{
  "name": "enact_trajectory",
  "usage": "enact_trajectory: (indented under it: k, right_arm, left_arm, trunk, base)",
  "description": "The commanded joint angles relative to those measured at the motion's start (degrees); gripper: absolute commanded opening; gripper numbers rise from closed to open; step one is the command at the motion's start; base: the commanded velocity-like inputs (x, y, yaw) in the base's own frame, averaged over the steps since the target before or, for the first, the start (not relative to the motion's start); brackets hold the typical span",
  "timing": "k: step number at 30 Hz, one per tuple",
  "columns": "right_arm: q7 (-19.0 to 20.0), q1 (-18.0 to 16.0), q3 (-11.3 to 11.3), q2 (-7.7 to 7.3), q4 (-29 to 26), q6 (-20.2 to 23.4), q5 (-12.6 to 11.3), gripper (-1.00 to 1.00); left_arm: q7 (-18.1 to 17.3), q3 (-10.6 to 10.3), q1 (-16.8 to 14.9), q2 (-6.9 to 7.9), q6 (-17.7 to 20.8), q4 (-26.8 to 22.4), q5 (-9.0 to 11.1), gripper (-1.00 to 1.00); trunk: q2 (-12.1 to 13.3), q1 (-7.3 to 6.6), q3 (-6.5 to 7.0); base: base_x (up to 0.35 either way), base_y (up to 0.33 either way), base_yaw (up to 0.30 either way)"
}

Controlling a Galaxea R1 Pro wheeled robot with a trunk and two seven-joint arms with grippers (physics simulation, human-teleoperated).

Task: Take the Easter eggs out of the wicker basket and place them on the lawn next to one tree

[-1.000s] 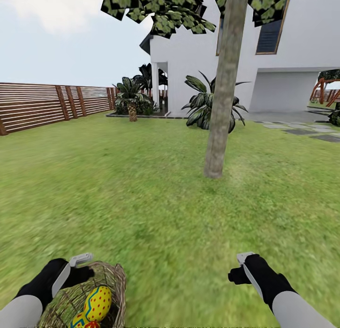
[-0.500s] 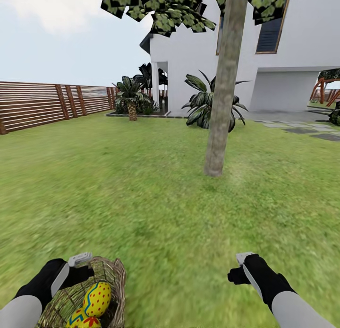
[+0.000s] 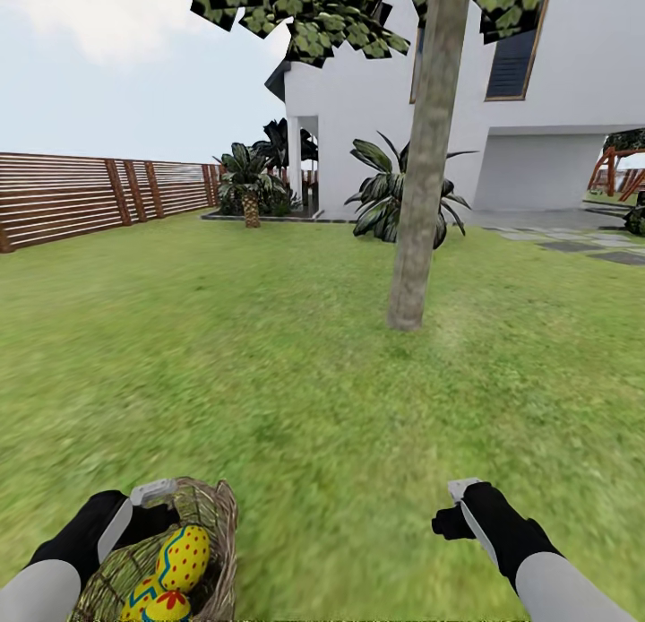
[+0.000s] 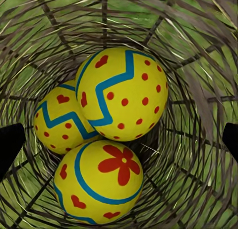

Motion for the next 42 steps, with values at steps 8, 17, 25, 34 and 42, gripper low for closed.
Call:
enact_trajectory:
  k: [8,17,25,34,42]
  right_arm:
    - [0.46,-0.03,0.34,-0.01,-0.1,0.3,0.56,1.0]
    - [0.46,-0.04,0.35,-0.01,-0.1,0.3,0.6,1.0]
    - [0.46,-0.02,0.35,-0.01,-0.1,0.3,0.62,1.0]
    - [0.46,-0.03,0.35,-0.01,-0.1,0.3,0.62,1.0]
    - [0.46,-0.04,0.35,-0.01,-0.1,0.3,0.62,1.0]
  left_arm:
    - [-0.19,0.28,-0.02,-0.15,0.29,-0.07,0.0,1.0]
    - [-0.19,0.28,-0.02,-0.16,0.24,-0.07,0.0,1.0]
    - [-0.19,0.28,-0.02,-0.3,0.24,-0.07,0.0,1.0]
    - [-0.15,0.19,-0.02,-0.67,0.16,-0.06,0.0,1.0]
    - [-0.07,0.22,-0.02,-0.69,-0.06,-0.31,-0.04,1.0]
  trunk:
    - [-3.25,1.75,-1.5]
    - [-6.86,3.73,-3.12]
    - [-10.07,5.49,-4.55]
    - [-13.68,7.46,-6.17]
    - [-14.92,8.2,-7.37]
  base:
    - [0.0,0.0,0.0]
    - [0.0,0.0,0.0]
    - [0.0,0.0,0.0]
    - [0.0,0.0,0.0]
    - [0.0,0.0,0.0]
